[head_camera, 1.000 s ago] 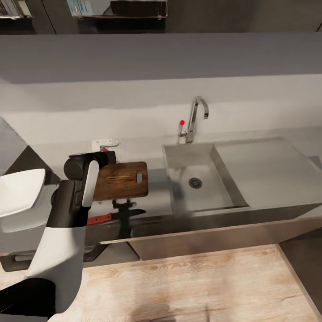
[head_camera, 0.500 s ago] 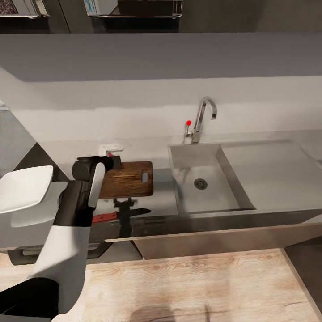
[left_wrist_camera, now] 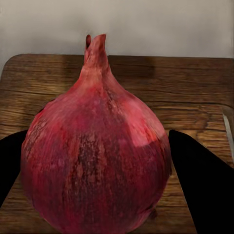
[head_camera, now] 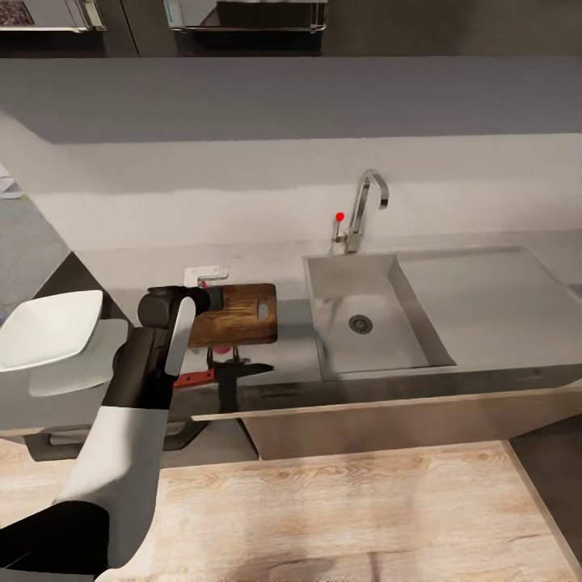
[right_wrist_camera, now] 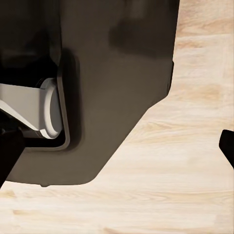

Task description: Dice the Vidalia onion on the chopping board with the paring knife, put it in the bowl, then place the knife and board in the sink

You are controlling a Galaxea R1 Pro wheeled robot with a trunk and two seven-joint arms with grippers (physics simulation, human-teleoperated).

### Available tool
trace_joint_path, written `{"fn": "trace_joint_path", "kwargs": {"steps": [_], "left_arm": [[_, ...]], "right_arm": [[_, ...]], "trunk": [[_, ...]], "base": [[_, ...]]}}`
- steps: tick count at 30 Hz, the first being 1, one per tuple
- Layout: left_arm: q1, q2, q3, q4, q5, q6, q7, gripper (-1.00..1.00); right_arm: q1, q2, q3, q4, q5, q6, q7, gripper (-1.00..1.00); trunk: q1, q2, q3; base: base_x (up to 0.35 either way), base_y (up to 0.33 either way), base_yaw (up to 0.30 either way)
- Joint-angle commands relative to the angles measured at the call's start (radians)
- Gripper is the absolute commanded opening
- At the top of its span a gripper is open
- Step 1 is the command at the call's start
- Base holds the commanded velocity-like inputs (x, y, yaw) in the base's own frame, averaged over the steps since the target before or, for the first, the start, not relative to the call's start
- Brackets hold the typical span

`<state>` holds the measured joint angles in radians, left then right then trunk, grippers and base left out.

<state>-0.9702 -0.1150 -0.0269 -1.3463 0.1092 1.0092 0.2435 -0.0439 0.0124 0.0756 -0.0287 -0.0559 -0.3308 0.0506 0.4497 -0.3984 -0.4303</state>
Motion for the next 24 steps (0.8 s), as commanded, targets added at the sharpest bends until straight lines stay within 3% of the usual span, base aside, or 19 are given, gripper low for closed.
{"fn": "trace_joint_path", "kwargs": {"steps": [1, 13, 24], "left_arm": [[-0.001, 0.000, 0.000, 0.000, 0.010, 0.003, 0.010, -1.00], [-0.001, -0.001, -0.002, 0.009, 0.010, 0.002, 0.010, -1.00], [-0.001, -0.001, -0.042, 0.033, 0.010, 0.002, 0.010, -1.00]], "right_arm": [[-0.001, 0.000, 0.007, 0.001, -0.006, -0.004, 0.002, 1.00], [-0.001, 0.000, 0.009, 0.001, -0.006, -0.004, 0.002, 1.00], [-0.001, 0.001, 0.009, 0.002, -0.007, -0.005, 0.002, 1.00]], "trunk": [[0.000, -0.002, -0.001], [0.000, -0.002, -0.001], [0.000, -0.002, -0.001]], "base": [[-0.030, 0.000, 0.000], [-0.004, 0.000, 0.000], [0.054, -0.057, 0.000]]}}
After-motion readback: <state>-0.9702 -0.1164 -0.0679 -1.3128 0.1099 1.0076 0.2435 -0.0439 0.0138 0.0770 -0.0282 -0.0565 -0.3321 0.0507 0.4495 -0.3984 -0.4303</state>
